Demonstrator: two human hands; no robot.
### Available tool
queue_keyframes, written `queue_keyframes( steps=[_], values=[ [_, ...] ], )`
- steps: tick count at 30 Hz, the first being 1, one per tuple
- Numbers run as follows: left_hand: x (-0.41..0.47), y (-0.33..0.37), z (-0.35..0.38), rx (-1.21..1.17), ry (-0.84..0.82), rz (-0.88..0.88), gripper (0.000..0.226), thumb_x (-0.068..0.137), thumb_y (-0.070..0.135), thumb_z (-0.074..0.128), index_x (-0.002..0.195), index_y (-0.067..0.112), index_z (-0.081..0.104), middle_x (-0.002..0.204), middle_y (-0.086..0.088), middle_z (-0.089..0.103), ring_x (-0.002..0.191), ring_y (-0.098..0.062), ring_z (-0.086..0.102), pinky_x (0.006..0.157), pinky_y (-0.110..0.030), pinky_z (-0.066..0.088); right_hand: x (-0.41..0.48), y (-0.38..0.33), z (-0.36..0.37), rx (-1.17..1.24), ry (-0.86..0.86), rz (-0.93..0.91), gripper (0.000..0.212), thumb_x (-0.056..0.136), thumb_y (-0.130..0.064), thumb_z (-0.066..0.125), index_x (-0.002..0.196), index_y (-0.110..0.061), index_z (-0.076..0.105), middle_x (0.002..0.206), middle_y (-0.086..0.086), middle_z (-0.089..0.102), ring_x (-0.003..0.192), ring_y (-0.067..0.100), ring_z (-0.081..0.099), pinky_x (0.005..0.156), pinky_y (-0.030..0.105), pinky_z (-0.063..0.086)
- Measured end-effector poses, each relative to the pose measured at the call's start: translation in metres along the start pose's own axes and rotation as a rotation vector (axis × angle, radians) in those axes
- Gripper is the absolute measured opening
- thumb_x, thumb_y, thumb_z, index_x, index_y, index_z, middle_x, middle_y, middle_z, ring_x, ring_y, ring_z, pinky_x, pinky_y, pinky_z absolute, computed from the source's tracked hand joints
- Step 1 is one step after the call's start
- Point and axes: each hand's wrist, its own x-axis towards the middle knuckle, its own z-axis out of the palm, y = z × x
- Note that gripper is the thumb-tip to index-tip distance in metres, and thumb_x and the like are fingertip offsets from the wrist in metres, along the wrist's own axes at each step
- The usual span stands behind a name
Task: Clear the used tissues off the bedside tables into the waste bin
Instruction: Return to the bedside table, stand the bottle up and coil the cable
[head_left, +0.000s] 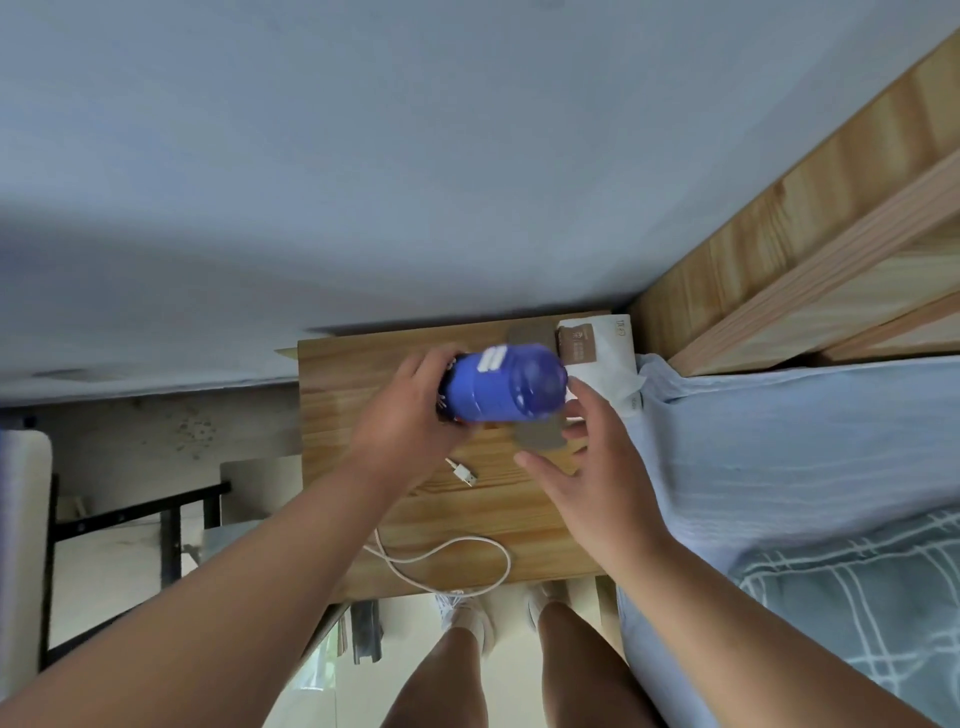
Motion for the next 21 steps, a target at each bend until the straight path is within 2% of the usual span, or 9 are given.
queue_keyframes(
  steps=[3,5,8,9,12,14,15,17,21],
  values=[
    [0.015,0.008,0.005,-0.224,0.064,-0.134,0.08,0.066,0.038,0.095,0.131,0.047,0.049,0.111,0.019,0.07,0.096,-0.012,0.067,0.075,-0.033,0.053,0.003,0.006,0.0,-0.04,-0.025,0.039,0.082,0.085,-0.042,0.079,0.154,-0.03,0.037,0.136,-0.011,0.059,0.11,0.003,0.059,0.091,0.03,0.055],
    [0.023,0.01,0.012,-0.35,0.09,-0.21,0.077,0.067,0.038,0.095,0.128,0.047,0.049,0.104,0.021,0.073,0.095,-0.01,0.07,0.079,-0.033,0.058,0.0,0.014,0.004,-0.068,-0.037,0.062,0.072,0.089,-0.038,0.077,0.152,-0.029,0.042,0.134,-0.011,0.061,0.109,0.004,0.06,0.09,0.027,0.054],
    [0.034,0.009,0.029,-0.509,0.132,-0.255,0.073,0.068,0.029,0.096,0.127,0.036,0.054,0.098,0.036,0.071,0.09,0.01,0.067,0.071,-0.007,0.05,-0.006,0.027,0.011,-0.142,-0.044,0.082,0.061,0.093,-0.033,0.073,0.148,-0.027,0.048,0.123,-0.014,0.063,0.104,0.003,0.06,0.087,0.023,0.051],
    [0.037,0.008,0.034,-0.539,0.145,-0.251,0.072,0.069,0.025,0.097,0.127,0.033,0.055,0.096,0.039,0.07,0.088,0.013,0.067,0.071,-0.004,0.049,-0.009,0.031,0.013,-0.156,-0.047,0.089,0.058,0.094,-0.031,0.072,0.147,-0.027,0.049,0.12,-0.015,0.062,0.103,0.003,0.06,0.086,0.023,0.05],
    [0.042,0.004,0.042,-0.576,0.17,-0.226,0.068,0.07,0.02,0.097,0.128,0.02,0.061,0.102,0.021,0.076,0.094,0.003,0.071,0.077,-0.01,0.053,-0.017,0.039,0.018,-0.188,-0.055,0.102,0.053,0.094,-0.031,0.07,0.144,-0.028,0.052,0.116,-0.017,0.061,0.101,0.0,0.057,0.086,0.024,0.05],
    [0.042,0.001,0.046,-0.598,0.189,-0.192,0.059,0.071,0.018,0.097,0.122,0.015,0.067,0.107,0.002,0.078,0.1,-0.012,0.074,0.087,-0.025,0.06,-0.02,0.043,0.019,-0.192,-0.062,0.11,0.052,0.095,-0.03,0.07,0.144,-0.028,0.053,0.114,-0.017,0.06,0.099,-0.001,0.056,0.085,0.022,0.049],
    [0.041,-0.001,0.047,-0.61,0.194,-0.17,0.055,0.071,0.018,0.096,0.119,0.015,0.069,0.108,-0.001,0.079,0.101,-0.016,0.075,0.09,-0.03,0.061,-0.021,0.044,0.02,-0.195,-0.066,0.113,0.051,0.095,-0.03,0.069,0.143,-0.027,0.053,0.114,-0.017,0.06,0.098,-0.001,0.056,0.084,0.021,0.048],
    [0.036,-0.005,0.049,-0.621,0.193,-0.145,0.052,0.071,0.018,0.096,0.116,0.019,0.071,0.108,0.001,0.079,0.102,-0.014,0.074,0.093,-0.031,0.06,-0.022,0.044,0.021,-0.207,-0.074,0.118,0.05,0.095,-0.029,0.069,0.142,-0.027,0.054,0.112,-0.017,0.061,0.097,-0.001,0.055,0.083,0.02,0.045],
    [0.033,-0.009,0.053,-0.549,0.131,-0.178,0.058,0.066,0.031,0.098,0.115,0.024,0.068,0.1,0.016,0.075,0.093,-0.001,0.071,0.083,-0.017,0.056,-0.022,0.043,0.024,-0.222,-0.123,0.133,0.047,0.095,-0.031,0.068,0.14,-0.03,0.055,0.11,-0.018,0.061,0.095,-0.001,0.055,0.084,0.023,0.048]
  ],
)
